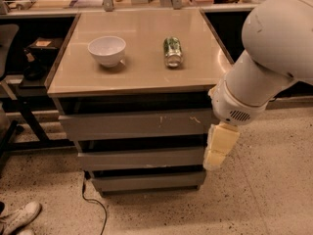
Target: Open top drawer
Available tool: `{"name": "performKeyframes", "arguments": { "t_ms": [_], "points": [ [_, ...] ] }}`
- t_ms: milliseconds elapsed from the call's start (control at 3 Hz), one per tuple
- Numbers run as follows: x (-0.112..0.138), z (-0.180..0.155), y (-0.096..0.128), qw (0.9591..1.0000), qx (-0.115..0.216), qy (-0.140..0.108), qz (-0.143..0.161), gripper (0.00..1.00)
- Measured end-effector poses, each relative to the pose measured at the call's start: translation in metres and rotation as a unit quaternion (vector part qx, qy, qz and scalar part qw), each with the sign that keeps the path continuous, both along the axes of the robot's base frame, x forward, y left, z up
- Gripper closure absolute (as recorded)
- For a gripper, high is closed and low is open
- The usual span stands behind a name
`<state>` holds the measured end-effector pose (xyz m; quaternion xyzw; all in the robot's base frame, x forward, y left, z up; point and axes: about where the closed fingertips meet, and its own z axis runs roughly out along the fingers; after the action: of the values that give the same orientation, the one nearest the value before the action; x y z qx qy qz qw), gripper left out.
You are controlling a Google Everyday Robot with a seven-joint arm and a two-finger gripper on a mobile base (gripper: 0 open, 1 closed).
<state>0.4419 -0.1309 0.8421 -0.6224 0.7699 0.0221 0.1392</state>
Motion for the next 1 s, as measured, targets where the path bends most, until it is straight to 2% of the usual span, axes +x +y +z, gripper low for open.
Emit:
{"name": "performKeyframes", "arguments": {
  "t_ms": [667, 1000],
  "points": [
    [0.004, -0.01, 0.004, 0.9999, 0.009, -0.009, -0.008, 0.0],
    [0.029, -0.046, 0.017, 0.9995, 0.021, -0.013, -0.022, 0.0]
  ]
}}
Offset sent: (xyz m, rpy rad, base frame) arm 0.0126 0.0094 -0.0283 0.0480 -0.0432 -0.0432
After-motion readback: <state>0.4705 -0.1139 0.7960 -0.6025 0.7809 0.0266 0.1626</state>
